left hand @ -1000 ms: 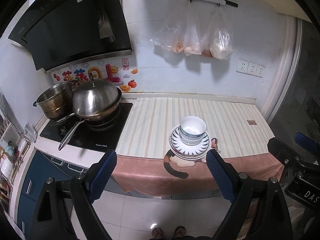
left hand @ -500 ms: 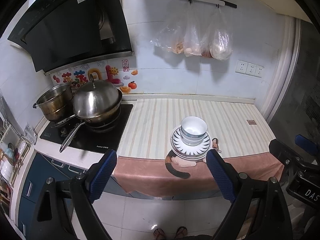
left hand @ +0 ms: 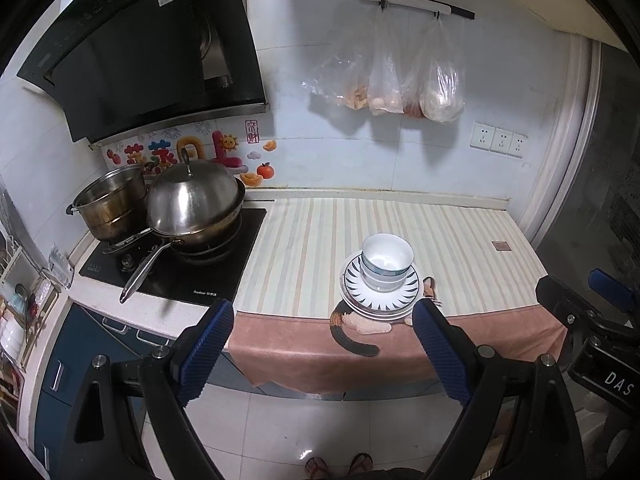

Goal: Organize plates and bowls

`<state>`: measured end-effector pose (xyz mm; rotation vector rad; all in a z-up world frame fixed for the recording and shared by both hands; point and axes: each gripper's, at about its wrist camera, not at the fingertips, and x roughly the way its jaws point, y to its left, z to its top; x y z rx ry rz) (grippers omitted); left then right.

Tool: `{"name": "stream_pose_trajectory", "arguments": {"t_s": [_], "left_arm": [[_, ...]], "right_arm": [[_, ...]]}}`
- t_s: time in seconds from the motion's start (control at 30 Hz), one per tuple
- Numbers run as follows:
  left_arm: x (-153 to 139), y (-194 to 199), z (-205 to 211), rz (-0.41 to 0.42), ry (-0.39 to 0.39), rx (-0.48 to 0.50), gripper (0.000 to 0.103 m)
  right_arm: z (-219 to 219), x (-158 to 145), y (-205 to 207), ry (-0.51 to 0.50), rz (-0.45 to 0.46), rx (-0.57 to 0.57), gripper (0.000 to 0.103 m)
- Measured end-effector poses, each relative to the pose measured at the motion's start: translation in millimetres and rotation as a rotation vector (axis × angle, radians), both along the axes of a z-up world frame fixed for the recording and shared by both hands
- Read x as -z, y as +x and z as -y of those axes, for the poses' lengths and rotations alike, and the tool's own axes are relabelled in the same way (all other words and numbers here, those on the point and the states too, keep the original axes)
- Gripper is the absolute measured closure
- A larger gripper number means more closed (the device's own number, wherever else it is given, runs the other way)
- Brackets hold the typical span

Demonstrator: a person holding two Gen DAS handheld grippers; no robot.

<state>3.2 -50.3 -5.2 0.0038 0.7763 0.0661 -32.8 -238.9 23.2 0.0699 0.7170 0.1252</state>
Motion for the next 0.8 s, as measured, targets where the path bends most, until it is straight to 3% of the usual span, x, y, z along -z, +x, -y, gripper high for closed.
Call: {"name": "stream_pose_trajectory", "arguments": {"t_s": [0.8], "left_arm": [[-2.0,-3.0,7.1,-0.003,-0.01,-0.003,0.011]], "right_arm": [[-5.4,-0.4,-5.7,0.001,-0.003,0.033,0.002]]}}
